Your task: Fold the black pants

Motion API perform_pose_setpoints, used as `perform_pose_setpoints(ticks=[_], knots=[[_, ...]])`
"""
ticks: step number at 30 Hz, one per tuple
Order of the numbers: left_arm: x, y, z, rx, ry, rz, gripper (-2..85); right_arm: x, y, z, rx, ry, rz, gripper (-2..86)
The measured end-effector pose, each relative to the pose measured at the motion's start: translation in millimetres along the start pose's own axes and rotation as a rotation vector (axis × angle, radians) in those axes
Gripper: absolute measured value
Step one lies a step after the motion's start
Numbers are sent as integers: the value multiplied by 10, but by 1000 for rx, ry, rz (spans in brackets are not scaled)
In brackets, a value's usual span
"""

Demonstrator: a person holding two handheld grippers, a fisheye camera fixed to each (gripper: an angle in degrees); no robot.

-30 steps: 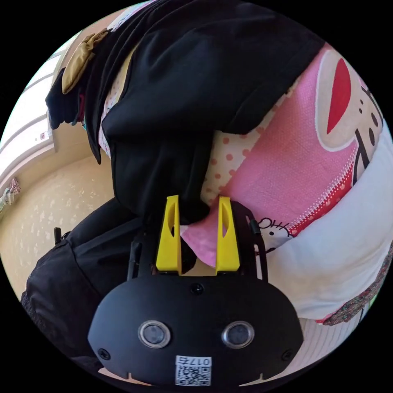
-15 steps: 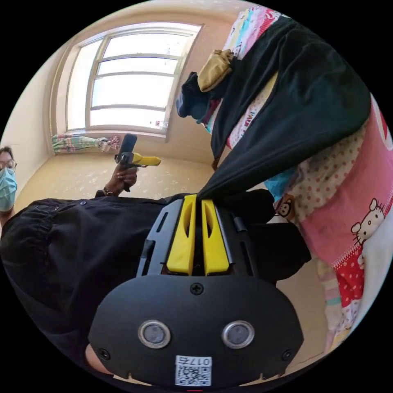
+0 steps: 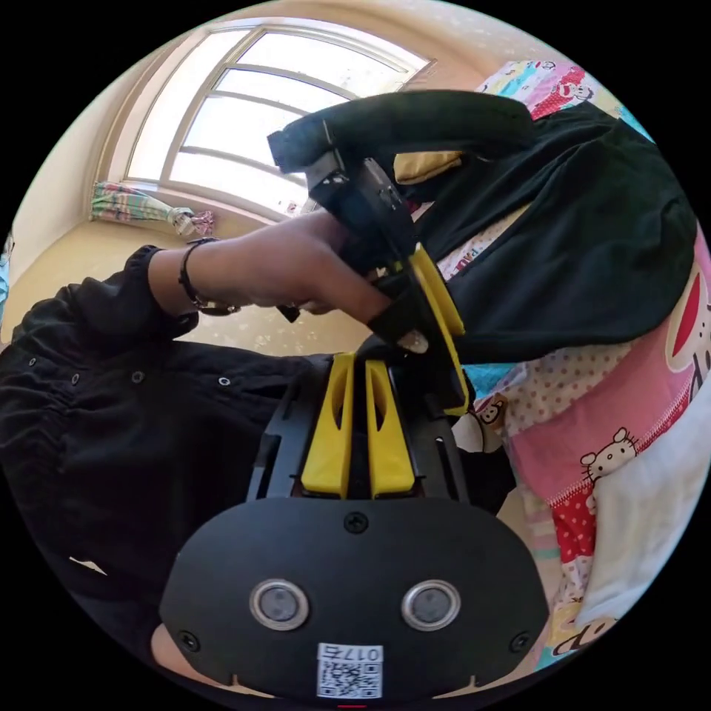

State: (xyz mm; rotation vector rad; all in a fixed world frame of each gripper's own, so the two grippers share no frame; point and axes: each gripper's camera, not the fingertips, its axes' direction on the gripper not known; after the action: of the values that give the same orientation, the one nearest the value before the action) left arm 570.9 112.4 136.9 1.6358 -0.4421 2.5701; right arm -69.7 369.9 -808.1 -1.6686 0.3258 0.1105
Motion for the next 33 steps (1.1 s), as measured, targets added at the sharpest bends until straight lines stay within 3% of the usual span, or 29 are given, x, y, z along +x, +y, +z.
perform_pose_setpoints(ticks=[3, 6, 7, 12, 16, 22, 26, 28, 30, 33], knots=[[104, 306, 40, 76, -81, 117, 32, 153, 45, 103, -72, -27, 51, 30], [-106, 739, -14, 190, -89, 78, 3, 380, 132, -138, -20, -113, 69, 35], [-180, 829, -28, 215, -53, 60, 0, 563, 161, -315, 25, -108, 117, 42], [-882, 1497, -122, 448, 467, -71, -7, 1598, -74, -1186, 266, -26, 405, 101], [-1095, 1742, -196, 503, 562, -67, -7, 2480, -834, -1799, 420, 74, 589, 139], [-1357, 2035, -407, 538, 635, -22, -7, 3553, -1765, -1891, 578, 157, 882, 160], [-1711, 2220, -488, 574, 787, 10, -7, 3908, -2128, -1600, 641, 142, 940, 122], [-1914, 2322, -498, 590, 877, 26, -7, 3772, -2404, -1520, 704, 324, 922, 45], [-2302, 2514, -457, 644, 1051, 19, -7, 3503, -2741, -1477, 759, 510, 909, 35], [-2941, 2812, -285, 713, 1284, -58, -8, 3166, -3672, -1258, 706, 540, 722, 28]])
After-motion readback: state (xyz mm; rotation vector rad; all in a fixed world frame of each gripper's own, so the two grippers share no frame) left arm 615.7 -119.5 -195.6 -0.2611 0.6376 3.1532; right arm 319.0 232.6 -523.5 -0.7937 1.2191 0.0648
